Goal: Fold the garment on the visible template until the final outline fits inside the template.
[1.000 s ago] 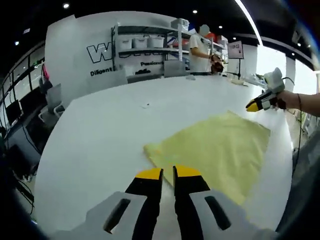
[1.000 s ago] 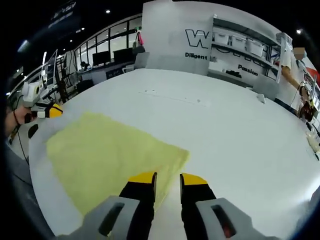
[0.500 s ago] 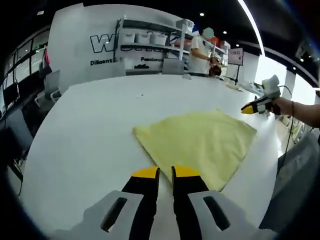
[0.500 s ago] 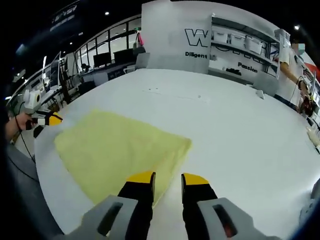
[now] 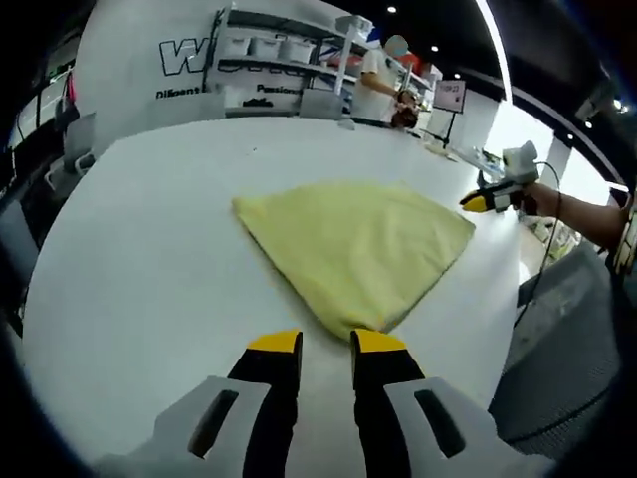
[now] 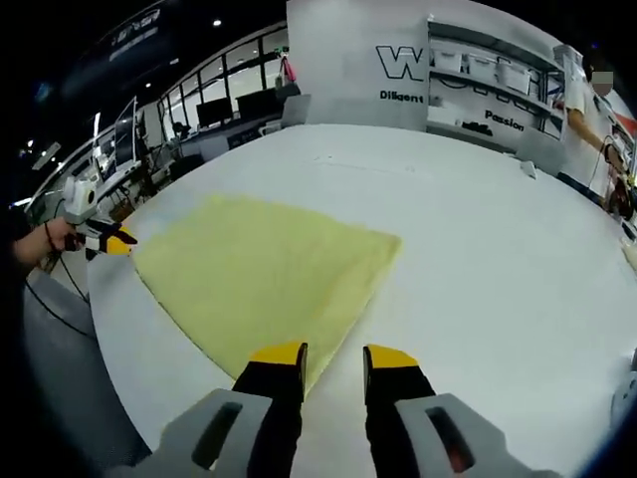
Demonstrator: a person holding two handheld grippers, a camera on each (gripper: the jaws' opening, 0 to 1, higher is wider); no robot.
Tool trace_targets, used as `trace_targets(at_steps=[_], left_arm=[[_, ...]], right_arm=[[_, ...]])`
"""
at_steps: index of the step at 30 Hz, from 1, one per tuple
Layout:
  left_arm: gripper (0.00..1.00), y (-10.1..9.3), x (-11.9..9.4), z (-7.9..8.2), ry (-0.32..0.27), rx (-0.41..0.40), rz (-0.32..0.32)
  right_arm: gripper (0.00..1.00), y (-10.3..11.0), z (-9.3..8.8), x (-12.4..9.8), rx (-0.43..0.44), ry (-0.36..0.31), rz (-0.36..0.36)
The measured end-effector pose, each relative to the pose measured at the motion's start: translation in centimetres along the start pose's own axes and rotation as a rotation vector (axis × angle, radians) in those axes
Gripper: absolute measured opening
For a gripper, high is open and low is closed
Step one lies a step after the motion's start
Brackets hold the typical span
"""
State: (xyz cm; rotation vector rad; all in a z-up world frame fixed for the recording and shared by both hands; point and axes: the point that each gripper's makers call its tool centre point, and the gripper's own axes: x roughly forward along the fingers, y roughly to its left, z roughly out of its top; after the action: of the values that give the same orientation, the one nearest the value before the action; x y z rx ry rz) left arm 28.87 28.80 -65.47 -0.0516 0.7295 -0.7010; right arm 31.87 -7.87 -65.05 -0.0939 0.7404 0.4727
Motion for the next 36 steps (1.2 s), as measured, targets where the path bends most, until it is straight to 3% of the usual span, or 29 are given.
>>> trace_targets(at_steps=[2, 4, 6, 8, 10, 20, 25, 31, 36], left_arm=[[0.18, 0.0, 0.3, -0.4, 0.003, -0.016, -0.013], [0.18, -0.4, 0.6, -0.8, 0.025, 0.041, -0.032], [0.19, -0.8, 1.0, -1.0, 0.021, 0.015, -0.061], [0.17, -1.2, 1.3, -1.5, 0.026, -0.085, -0.101], [0.16, -1.1, 1.3, -1.1, 0.002, -0.039, -0.103], [0.08, -1.5, 2.1, -0.9, -0.047, -0.08, -0.17], [0.0, -2.0, 2.3, -1.0, -0.062, -0.046, -0.189], [0.0, -1.9, 1.9, -0.5, -0.103, -0.023, -0.208], [0.0, -1.6, 1.7, -0.3, -0.085, -0.02, -0.222]], right_arm=[[0.17, 0.7, -0.4, -0.4, 0.003, -0.008, 0.033], [0.17, 1.2, -0.8, -0.5, 0.0, 0.001, 0.054], [0.17, 2.0, -1.4, -0.6, -0.025, 0.018, 0.099], [0.17, 2.6, -2.0, -0.6, -0.035, 0.03, 0.12], [0.17, 2.7, -2.4, -0.5, -0.034, 0.039, 0.121], [0.13, 3.2, -3.1, 0.1, -0.015, 0.041, 0.159], [0.04, 3.5, -3.5, 0.2, -0.015, 0.05, 0.169], [0.0, 3.4, -3.5, 0.2, 0.023, 0.061, 0.158], [0.0, 3.5, -3.4, 0.2, 0.028, 0.067, 0.155]])
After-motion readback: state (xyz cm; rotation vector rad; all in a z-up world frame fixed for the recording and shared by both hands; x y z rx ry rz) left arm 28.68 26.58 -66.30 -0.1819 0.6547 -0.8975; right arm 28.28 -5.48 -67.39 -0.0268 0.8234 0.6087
